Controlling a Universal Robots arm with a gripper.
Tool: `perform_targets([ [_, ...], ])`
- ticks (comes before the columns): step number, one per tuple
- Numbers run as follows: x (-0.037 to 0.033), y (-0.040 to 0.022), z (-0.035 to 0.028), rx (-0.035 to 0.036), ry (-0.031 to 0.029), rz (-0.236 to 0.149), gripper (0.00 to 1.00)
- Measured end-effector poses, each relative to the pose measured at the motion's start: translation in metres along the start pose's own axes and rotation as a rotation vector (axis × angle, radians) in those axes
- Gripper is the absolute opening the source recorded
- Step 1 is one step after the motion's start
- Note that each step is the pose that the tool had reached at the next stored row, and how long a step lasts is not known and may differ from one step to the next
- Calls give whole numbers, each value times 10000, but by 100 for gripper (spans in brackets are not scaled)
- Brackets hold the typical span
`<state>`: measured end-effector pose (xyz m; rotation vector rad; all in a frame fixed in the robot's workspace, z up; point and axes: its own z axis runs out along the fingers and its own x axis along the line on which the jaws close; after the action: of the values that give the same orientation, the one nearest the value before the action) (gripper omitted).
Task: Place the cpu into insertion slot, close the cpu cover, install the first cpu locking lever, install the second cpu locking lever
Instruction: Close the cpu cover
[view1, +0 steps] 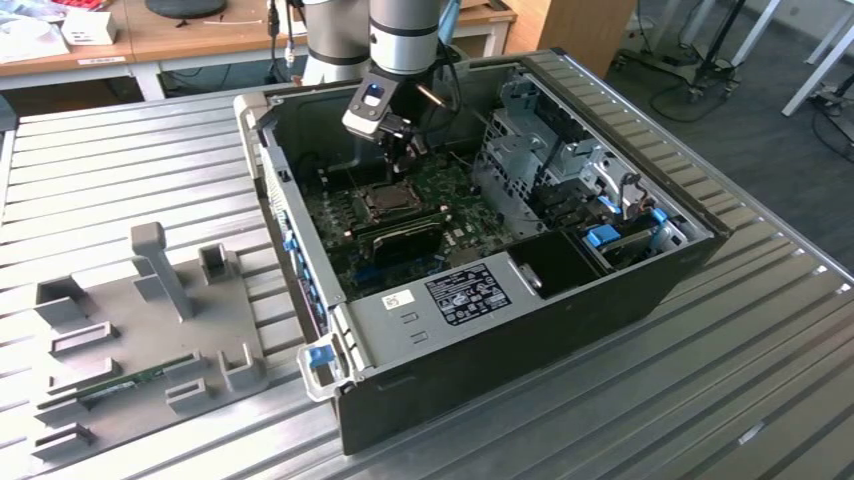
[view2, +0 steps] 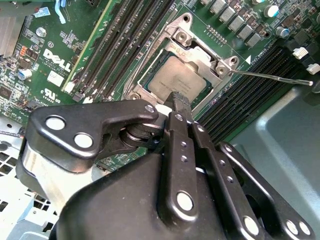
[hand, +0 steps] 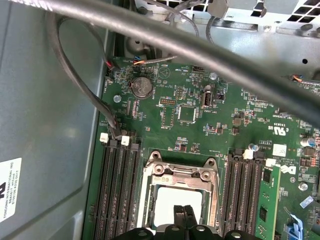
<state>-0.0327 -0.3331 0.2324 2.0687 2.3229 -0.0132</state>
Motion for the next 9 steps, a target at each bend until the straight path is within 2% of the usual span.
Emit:
perform_targets([
  [9,0,0,0,-12,6,-417,10],
])
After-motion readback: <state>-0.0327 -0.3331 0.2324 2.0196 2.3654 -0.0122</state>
